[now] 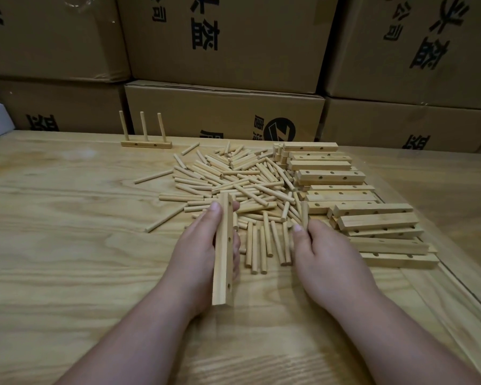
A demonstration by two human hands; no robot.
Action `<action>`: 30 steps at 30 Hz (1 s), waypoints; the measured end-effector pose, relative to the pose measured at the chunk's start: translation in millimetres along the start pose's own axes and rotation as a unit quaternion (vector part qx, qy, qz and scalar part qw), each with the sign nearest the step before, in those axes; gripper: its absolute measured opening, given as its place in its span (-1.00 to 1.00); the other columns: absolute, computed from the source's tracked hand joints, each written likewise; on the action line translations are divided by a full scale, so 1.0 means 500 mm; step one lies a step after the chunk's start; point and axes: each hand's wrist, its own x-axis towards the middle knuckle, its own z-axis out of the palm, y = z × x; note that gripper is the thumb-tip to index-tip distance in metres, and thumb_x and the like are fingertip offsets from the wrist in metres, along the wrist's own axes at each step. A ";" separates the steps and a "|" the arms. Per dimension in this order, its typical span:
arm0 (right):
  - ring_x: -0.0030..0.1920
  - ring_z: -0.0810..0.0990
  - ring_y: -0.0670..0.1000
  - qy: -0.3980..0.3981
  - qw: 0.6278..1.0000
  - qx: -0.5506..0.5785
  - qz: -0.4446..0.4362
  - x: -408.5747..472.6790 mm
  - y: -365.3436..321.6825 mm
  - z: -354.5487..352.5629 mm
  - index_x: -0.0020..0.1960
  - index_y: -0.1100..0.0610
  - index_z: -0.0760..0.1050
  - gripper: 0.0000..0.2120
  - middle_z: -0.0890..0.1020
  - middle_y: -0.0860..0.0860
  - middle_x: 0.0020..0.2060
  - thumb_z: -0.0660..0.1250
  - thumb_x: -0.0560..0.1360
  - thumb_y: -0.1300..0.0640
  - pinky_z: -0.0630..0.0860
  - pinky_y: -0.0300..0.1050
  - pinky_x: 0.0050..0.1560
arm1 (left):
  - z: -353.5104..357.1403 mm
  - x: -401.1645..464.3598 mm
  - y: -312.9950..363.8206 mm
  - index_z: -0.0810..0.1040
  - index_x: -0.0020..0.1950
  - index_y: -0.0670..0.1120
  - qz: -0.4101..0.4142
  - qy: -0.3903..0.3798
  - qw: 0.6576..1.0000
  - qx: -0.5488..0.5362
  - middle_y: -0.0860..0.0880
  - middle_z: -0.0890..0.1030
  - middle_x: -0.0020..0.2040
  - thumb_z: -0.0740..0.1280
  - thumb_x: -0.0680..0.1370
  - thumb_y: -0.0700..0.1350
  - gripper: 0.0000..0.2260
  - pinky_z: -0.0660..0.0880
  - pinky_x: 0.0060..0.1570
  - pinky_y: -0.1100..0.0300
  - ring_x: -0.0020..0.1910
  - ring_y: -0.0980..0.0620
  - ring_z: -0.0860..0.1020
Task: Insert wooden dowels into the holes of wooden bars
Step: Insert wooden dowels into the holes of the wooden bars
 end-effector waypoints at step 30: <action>0.00 0.58 -0.22 0.076 0.946 0.288 -0.125 -0.002 -0.001 0.002 0.03 -0.03 0.63 -0.82 0.61 -0.19 -0.08 0.44 0.52 0.22 0.41 -0.50 -0.05 | -0.005 -0.005 0.001 0.69 0.13 0.00 0.014 -0.015 0.997 0.069 0.01 0.72 -0.15 0.49 0.39 0.09 -0.64 0.53 -0.36 0.31 -0.28 0.14 0.66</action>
